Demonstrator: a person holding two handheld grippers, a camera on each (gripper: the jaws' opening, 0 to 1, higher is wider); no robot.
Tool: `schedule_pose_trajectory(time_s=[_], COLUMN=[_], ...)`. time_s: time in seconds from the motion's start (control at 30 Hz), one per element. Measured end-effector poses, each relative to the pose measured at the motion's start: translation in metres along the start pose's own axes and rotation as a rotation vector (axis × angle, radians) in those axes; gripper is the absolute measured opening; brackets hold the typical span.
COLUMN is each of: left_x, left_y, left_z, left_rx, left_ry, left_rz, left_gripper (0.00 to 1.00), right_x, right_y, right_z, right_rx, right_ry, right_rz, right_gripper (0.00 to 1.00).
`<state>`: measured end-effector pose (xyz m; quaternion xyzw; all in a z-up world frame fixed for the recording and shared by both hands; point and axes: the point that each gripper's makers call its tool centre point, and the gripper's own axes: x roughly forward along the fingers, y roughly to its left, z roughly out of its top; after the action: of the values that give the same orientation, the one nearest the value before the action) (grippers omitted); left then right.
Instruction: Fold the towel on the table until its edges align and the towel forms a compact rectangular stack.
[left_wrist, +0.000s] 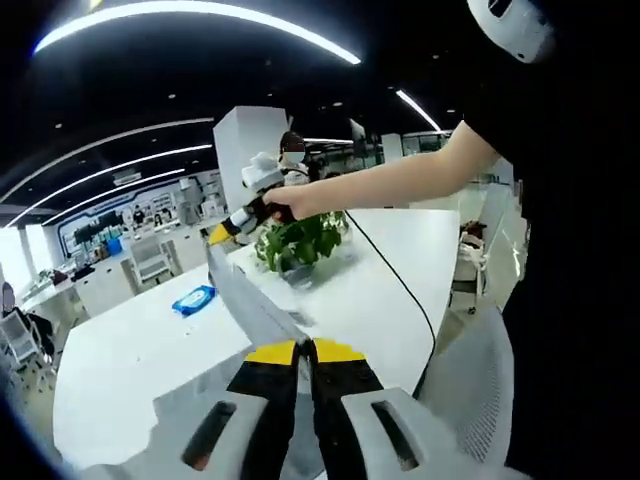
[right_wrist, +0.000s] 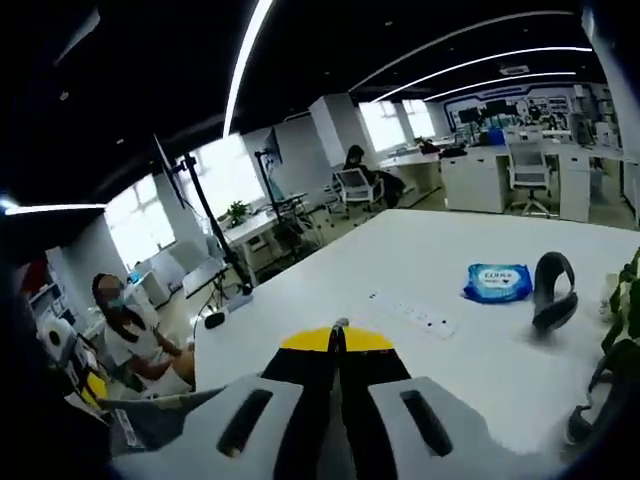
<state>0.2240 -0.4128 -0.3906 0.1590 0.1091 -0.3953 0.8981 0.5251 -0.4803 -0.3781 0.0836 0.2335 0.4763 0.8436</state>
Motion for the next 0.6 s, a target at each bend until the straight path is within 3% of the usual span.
schedule_pose_trajectory(time_s=[0.1,0.23,0.37,0.6], left_x=[-0.004,-0.013,-0.023,-0.039], left_y=[0.002,0.009,0.019,0.041], left_z=[-0.008,-0.016,-0.038,-0.076], left_rx=[0.021,0.019,0.000,-0.012], left_ry=[0.019,0.006,0.016,0.055], left_rz=[-0.007,-0.024,-0.014,0.030], left_gripper=[0.04,0.04,0.04,0.03], right_x=[0.011,0.021,0.035,0.058], right_y=[0.010,0.012,0.011,0.026], right_z=[-0.003,-0.008,-0.015,-0.027], right_rx=[0.053,0.027,0.023,0.028], right_ry=[-0.017,0.012,0.044,0.034], right_rz=[-0.004,-0.042,-0.063,-0.087], right_gripper=[0.00,0.00,0.00,0.00])
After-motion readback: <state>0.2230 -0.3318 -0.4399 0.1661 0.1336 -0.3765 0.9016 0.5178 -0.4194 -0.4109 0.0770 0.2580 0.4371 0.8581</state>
